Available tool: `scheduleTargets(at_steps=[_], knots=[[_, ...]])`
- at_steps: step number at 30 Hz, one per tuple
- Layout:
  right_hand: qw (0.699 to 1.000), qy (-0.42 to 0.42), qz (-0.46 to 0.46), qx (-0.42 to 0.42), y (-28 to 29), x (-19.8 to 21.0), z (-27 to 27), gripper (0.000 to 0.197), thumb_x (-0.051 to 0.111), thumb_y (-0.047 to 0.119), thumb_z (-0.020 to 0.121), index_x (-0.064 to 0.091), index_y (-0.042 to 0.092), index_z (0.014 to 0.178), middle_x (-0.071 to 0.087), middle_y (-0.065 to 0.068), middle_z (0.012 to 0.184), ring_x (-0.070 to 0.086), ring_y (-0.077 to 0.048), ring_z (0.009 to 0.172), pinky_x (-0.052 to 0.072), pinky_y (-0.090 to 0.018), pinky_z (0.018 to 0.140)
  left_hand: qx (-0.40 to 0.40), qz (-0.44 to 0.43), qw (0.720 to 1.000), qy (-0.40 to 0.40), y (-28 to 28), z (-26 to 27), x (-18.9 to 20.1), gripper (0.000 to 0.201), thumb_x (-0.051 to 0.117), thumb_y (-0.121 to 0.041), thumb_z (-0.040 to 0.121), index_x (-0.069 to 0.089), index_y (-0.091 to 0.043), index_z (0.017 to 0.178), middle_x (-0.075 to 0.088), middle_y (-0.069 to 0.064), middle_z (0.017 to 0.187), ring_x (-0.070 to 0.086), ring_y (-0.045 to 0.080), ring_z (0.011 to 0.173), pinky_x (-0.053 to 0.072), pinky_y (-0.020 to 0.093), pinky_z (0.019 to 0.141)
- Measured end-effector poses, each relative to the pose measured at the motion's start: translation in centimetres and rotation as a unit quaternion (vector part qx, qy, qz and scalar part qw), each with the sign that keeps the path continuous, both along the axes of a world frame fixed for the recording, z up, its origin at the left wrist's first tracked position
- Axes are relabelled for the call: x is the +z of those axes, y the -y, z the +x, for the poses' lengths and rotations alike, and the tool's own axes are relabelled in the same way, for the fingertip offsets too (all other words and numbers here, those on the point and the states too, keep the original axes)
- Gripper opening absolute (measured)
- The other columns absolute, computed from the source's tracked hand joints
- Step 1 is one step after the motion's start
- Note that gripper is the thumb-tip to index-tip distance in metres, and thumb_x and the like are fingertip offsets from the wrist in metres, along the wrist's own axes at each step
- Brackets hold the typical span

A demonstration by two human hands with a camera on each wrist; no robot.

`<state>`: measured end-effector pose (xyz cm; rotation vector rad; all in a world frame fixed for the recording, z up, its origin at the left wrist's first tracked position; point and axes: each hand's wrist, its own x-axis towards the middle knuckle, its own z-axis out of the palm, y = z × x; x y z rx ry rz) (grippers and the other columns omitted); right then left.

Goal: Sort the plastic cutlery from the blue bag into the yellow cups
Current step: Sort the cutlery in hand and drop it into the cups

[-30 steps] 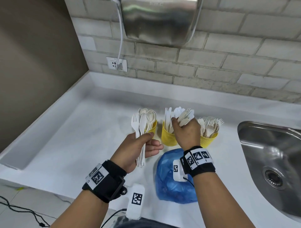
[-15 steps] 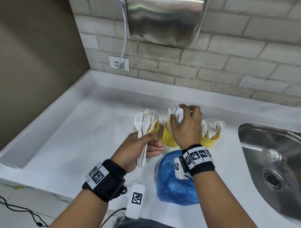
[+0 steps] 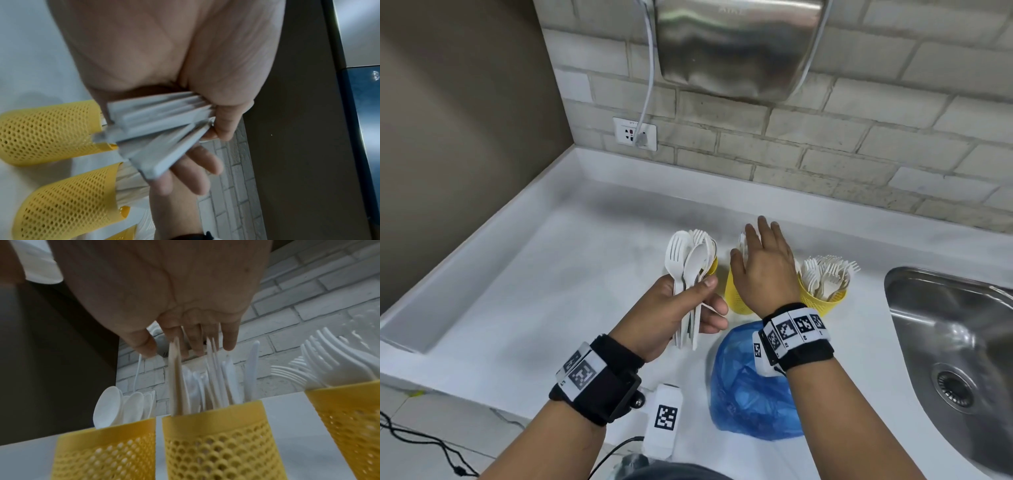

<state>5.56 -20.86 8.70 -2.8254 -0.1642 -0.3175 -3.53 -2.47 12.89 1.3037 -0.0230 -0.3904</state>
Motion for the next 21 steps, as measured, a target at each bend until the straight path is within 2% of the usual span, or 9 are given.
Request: scheduleTargets(at_steps=[2,4,6,8,10,13,15,17,21], knots=[[1.0,0.007,0.01,0.001,0.1,0.0,0.2,0.061,0.038,0.042,0.104,0.041,0.005,0.153,0.028,-0.019,0.165,0.021,-0.037,0.155,0.02,-0.049,0.126,0.014,0.015,0.999,0.046,0.0,-0.1,0.3,0.03,0.059,-0.037,0.094,0.065,-0.007,0.099,0.07,0.013,0.082,0.071,0.027,0.075,0.06,0.041,0.08],[1.0,-0.004,0.02,0.014,0.3,-0.3,0.3,0.062,0.035,0.044,0.1,0.051,0.003,0.144,0.044,-0.022,0.155,0.037,-0.042,0.146,0.027,-0.051,0.122,0.033,0.059,0.992,0.104,0.0,-0.1,0.6,0.03,0.054,-0.035,0.101,0.063,-0.008,0.092,0.068,0.012,0.079,0.068,0.026,0.075,0.056,0.035,0.076],[0.999,0.003,0.048,0.019,0.4,0.1,-0.1,0.056,0.043,0.04,0.099,0.056,0.005,0.14,0.049,-0.02,0.151,0.042,-0.042,0.142,0.03,-0.052,0.12,0.047,0.097,0.981,0.16,0.0,-0.1,1.0,0.033,0.053,-0.037,0.104,0.061,-0.012,0.086,0.066,0.01,0.074,0.067,0.026,0.073,0.055,0.041,0.074],[0.993,0.056,0.098,0.024,0.2,1.4,-1.0,0.05,0.048,0.037,0.098,0.061,0.008,0.137,0.054,-0.015,0.147,0.047,-0.037,0.137,0.035,-0.053,0.116,0.067,0.121,0.97,0.201,0.1,-0.2,1.1,0.029,0.056,-0.041,0.102,0.062,-0.021,0.081,0.065,0.008,0.07,0.064,0.025,0.07,0.055,0.046,0.072],[0.972,0.118,0.199,0.044,-0.3,3.1,-2.3,0.04,0.051,0.032,0.098,0.066,0.012,0.129,0.062,-0.006,0.134,0.056,-0.027,0.126,0.044,-0.048,0.109,0.091,0.13,0.963,0.218,0.2,-0.4,1.3,0.023,0.063,-0.037,0.099,0.064,-0.025,0.08,0.065,0.006,0.067,0.063,0.02,0.067,0.055,0.039,0.07],[0.919,0.128,0.358,0.105,-1.2,5.9,-4.5,0.027,0.055,0.02,0.098,0.073,0.016,0.118,0.065,0.004,0.118,0.063,-0.011,0.112,0.051,-0.035,0.098,0.121,0.152,0.95,0.243,0.5,-0.6,1.2,0.022,0.068,-0.012,0.096,0.064,-0.009,0.074,0.065,0.005,0.065,0.06,0.007,0.064,0.049,0.014,0.068],[0.899,0.106,0.393,0.16,-1.7,7.3,-5.8,0.025,0.057,0.012,0.095,0.075,0.016,0.113,0.065,0.003,0.113,0.064,-0.015,0.108,0.051,-0.029,0.092,0.13,0.165,0.946,0.248,0.6,-0.7,1.4,0.022,0.069,-0.007,0.094,0.064,-0.005,0.073,0.066,0.003,0.066,0.06,0.001,0.063,0.046,0.009,0.067],[0.885,0.085,0.408,0.208,-1.7,8.1,-6.9,0.027,0.058,0.003,0.092,0.075,0.016,0.109,0.065,0.0,0.11,0.065,-0.02,0.104,0.051,-0.027,0.088,0.132,0.16,0.947,0.245,0.6,-0.6,1.3,0.022,0.069,-0.007,0.094,0.064,-0.01,0.073,0.066,-0.003,0.066,0.06,-0.001,0.062,0.045,0.008,0.066],[0.844,0.024,0.464,0.268,-1.1,9.0,-8.0,0.03,0.058,0.0,0.089,0.073,0.012,0.111,0.063,-0.003,0.11,0.065,-0.028,0.103,0.054,-0.04,0.09,0.111,0.161,0.946,0.26,0.6,-0.7,1.3,0.021,0.07,-0.003,0.093,0.064,-0.013,0.076,0.066,-0.008,0.068,0.06,0.002,0.066,0.048,0.012,0.068]])
